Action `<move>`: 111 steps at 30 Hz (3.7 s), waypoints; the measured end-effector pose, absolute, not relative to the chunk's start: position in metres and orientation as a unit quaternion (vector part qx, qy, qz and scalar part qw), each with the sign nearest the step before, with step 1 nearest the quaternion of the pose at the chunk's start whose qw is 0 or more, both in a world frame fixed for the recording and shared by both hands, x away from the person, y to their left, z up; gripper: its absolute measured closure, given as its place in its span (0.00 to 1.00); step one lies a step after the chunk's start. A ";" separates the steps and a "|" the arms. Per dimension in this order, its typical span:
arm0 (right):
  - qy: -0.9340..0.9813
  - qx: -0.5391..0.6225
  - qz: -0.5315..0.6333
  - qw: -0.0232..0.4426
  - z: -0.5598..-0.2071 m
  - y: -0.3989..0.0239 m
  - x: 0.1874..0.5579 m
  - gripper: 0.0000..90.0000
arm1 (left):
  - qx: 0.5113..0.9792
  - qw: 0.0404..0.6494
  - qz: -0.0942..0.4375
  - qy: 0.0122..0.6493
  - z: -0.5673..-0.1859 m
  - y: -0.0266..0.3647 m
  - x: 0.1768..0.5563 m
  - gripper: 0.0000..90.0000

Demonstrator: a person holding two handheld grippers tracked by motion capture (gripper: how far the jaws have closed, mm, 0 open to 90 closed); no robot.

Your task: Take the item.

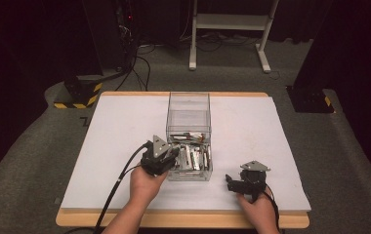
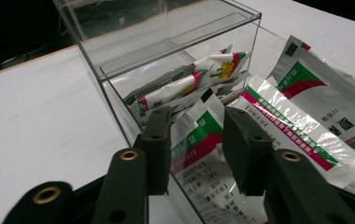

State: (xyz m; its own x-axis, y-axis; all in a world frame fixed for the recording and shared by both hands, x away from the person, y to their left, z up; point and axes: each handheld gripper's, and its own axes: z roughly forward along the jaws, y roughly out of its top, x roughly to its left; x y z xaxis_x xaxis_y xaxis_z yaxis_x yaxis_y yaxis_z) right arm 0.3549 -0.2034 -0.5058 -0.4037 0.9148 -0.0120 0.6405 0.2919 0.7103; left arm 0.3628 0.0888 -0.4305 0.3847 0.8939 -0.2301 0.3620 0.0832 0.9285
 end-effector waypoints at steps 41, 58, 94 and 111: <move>0.775 0.501 0.319 0.217 -0.506 -0.203 0.355 0.12 | 0.530 0.644 0.245 0.494 -0.419 0.108 0.342 1.00; 0.775 0.502 0.319 0.217 -0.506 -0.203 0.355 0.12 | 0.518 0.658 0.255 0.484 -0.409 0.107 0.340 1.00; 0.775 0.502 0.319 0.217 -0.506 -0.203 0.355 0.12 | 0.488 0.691 0.250 0.471 -0.386 0.122 0.332 1.00; 0.775 0.502 0.319 0.217 -0.506 -0.203 0.355 0.12 | 0.486 0.686 0.265 0.473 -0.383 0.144 0.327 1.00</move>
State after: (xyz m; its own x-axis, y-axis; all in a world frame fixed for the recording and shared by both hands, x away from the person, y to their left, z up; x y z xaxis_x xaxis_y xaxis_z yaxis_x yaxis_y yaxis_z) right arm 0.3548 -0.2031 -0.5059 -0.4028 0.9151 -0.0160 0.6391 0.2937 0.7108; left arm 0.3270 0.1438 -0.3829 0.4130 0.8225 -0.3910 0.0964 0.3875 0.9168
